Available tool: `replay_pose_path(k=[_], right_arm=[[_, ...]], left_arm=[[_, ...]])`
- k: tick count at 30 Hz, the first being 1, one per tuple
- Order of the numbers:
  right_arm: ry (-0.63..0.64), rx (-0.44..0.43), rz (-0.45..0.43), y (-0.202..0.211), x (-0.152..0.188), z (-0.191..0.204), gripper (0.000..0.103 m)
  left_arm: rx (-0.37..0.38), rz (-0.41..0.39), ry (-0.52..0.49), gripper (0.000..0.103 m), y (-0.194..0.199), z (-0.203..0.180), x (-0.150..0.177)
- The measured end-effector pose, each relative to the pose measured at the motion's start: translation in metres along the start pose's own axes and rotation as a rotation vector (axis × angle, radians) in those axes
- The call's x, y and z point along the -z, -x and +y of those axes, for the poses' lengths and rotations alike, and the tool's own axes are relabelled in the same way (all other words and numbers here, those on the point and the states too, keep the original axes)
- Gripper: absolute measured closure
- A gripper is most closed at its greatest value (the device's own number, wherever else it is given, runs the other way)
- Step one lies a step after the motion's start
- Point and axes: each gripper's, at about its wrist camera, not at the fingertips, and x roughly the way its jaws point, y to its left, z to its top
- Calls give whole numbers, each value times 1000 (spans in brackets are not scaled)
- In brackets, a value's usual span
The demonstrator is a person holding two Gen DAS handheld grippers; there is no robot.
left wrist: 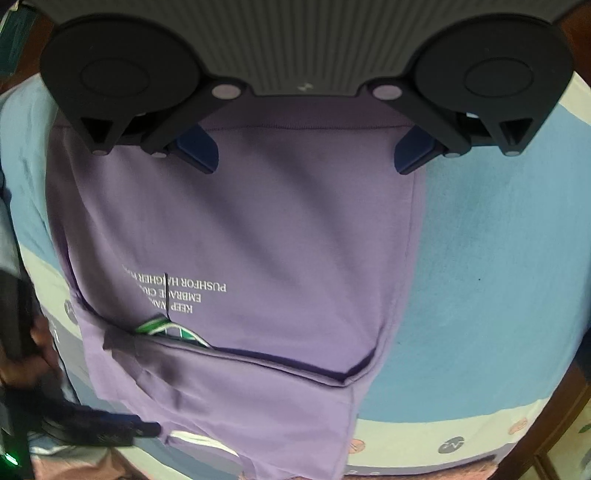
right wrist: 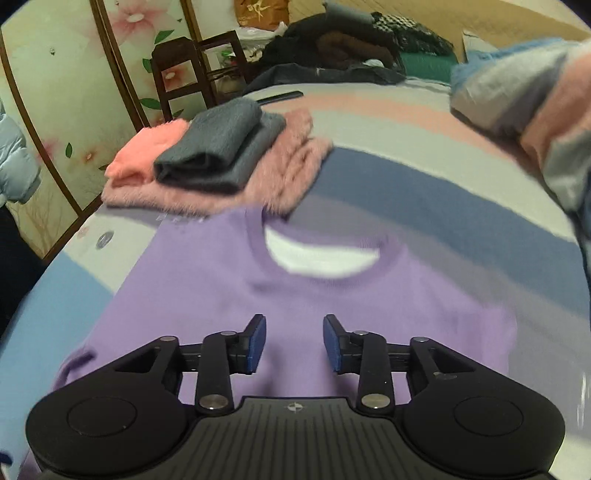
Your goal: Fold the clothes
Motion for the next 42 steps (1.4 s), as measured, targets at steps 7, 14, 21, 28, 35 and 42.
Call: replay_pose_path(k=[7, 14, 21, 28, 35, 42], right_arm=[[14, -241, 225, -77, -36, -1, 68], [-30, -438, 310, -100, -35, 20, 57], [-35, -351, 119, -100, -46, 23, 58], [-49, -120, -27, -43, -22, 18, 60], [-228, 61, 37, 12, 53, -39, 56], [-323, -32, -1, 2, 74, -56, 65]], left_arm=[[-12, 1, 61, 1, 4, 11, 5], [-38, 15, 81, 1, 2, 24, 8], [-48, 30, 84, 1, -2, 30, 3], [-38, 22, 63, 1, 0, 24, -5], [-18, 13, 50, 1, -2, 19, -15], [-13, 37, -5, 1, -10, 2, -15]])
